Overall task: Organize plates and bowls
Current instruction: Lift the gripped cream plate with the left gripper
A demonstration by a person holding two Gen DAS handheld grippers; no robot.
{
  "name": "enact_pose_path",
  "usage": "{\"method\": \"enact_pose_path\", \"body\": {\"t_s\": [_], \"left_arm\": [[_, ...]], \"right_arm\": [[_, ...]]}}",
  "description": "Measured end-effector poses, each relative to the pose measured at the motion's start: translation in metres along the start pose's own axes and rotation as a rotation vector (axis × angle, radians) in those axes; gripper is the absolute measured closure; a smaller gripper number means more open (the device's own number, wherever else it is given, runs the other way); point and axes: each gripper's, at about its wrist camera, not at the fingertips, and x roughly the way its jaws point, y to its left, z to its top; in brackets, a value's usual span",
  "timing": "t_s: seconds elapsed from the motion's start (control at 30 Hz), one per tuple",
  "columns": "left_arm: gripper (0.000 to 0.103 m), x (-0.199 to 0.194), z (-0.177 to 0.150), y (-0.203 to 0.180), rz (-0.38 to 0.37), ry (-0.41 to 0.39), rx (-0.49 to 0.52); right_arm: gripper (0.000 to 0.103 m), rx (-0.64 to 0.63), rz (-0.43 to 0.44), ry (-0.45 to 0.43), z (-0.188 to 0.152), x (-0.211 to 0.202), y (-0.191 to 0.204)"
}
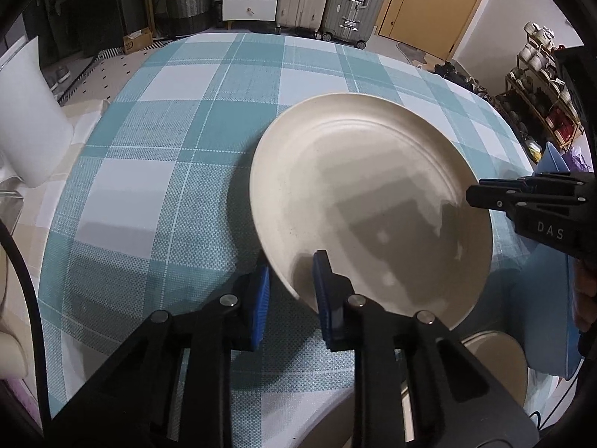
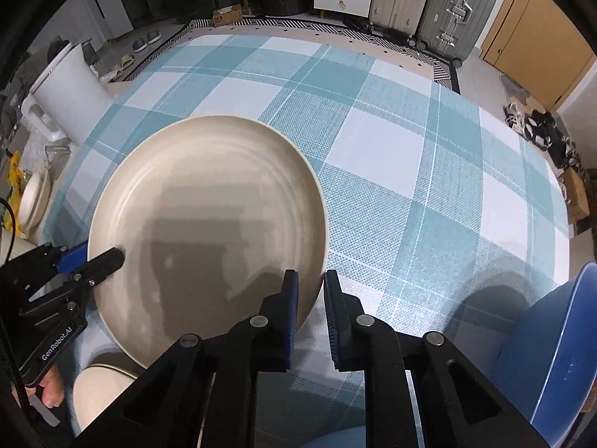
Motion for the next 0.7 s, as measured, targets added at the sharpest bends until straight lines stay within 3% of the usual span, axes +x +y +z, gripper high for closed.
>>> {"method": "enact_pose_path", "body": {"t_s": [0.7], "left_arm": [[0.084, -0.048, -0.007, 0.001, 0.023, -0.084, -0.002]], "right_arm": [[0.089, -0.027, 0.014, -0.106, -0.011, -0.038, 0.011]]}}
